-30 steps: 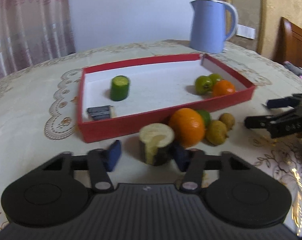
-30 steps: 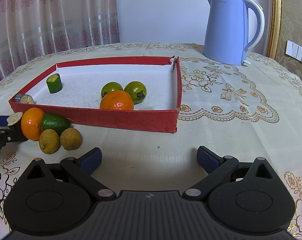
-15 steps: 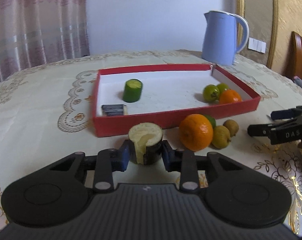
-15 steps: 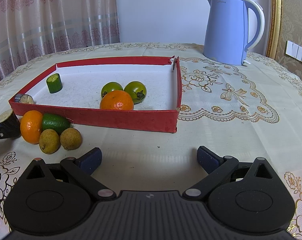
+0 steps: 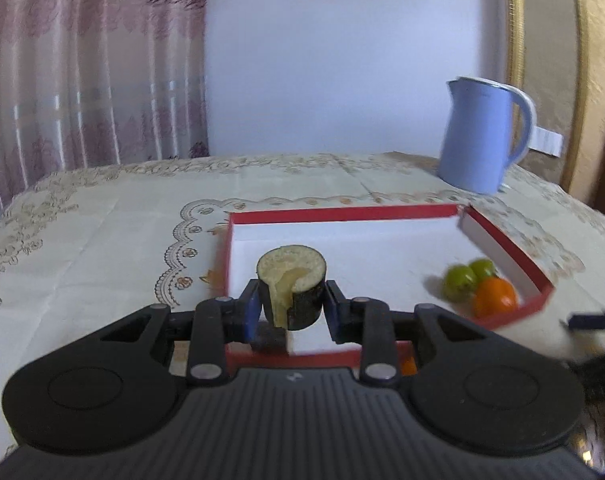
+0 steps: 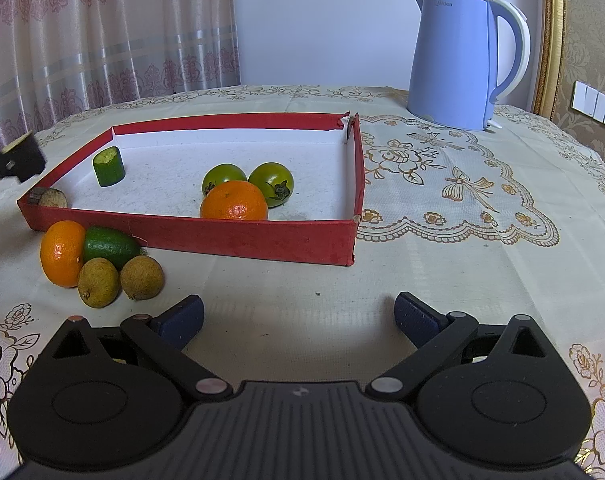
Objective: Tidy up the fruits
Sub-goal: 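Carry the eggplant slice into the tray beside the cucumber and release, then withdraw the open left gripper from the tray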
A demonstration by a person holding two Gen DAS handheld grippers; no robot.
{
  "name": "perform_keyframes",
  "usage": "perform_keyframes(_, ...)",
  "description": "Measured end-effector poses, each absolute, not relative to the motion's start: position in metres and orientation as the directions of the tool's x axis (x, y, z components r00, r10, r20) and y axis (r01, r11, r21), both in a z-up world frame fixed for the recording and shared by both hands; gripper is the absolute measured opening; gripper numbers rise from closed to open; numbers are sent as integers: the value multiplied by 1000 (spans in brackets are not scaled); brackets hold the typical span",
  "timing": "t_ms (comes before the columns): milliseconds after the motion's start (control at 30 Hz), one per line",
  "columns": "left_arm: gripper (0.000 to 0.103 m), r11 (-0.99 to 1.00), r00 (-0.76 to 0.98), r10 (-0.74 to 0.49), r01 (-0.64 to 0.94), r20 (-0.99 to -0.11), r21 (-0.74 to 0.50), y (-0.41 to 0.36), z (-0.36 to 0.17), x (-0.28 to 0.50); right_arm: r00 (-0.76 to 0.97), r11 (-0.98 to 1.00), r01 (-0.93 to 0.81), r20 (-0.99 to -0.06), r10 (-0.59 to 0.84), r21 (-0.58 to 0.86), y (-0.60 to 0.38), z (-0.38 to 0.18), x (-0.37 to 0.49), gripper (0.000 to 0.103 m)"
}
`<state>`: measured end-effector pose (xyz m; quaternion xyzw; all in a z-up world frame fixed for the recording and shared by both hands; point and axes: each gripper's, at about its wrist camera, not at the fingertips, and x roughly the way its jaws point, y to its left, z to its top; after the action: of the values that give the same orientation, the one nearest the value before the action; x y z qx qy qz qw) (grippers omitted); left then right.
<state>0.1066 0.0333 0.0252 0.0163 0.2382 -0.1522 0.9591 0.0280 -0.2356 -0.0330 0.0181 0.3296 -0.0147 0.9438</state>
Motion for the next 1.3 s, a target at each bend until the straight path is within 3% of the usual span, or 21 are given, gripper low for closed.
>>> perform_keyframes(733,30,968,803,-205,250,-559,4,23,-4,169,782,999,39,-623,-17,22,-235,-33,28,102)
perform_keyframes(1100,70,958,818,-252,286,-518,-15,20,1,147,782,999,39,-624,-18,21,-235,-33,28,102)
perform_keyframes(1167,88,959,829,-251,282,-499,-14,20,4,139,781,999,39,-624,-18,21,-235,-33,28,102)
perform_keyframes(1200,92,968,849,-222,253,-480,0,20,6,133,782,999,39,-624,-18,21,-235,-33,28,102)
perform_keyframes(1300,94,976,887,-176,213,-427,40,24,12,115,782,999,40,-624,-18,21,-235,-33,28,102)
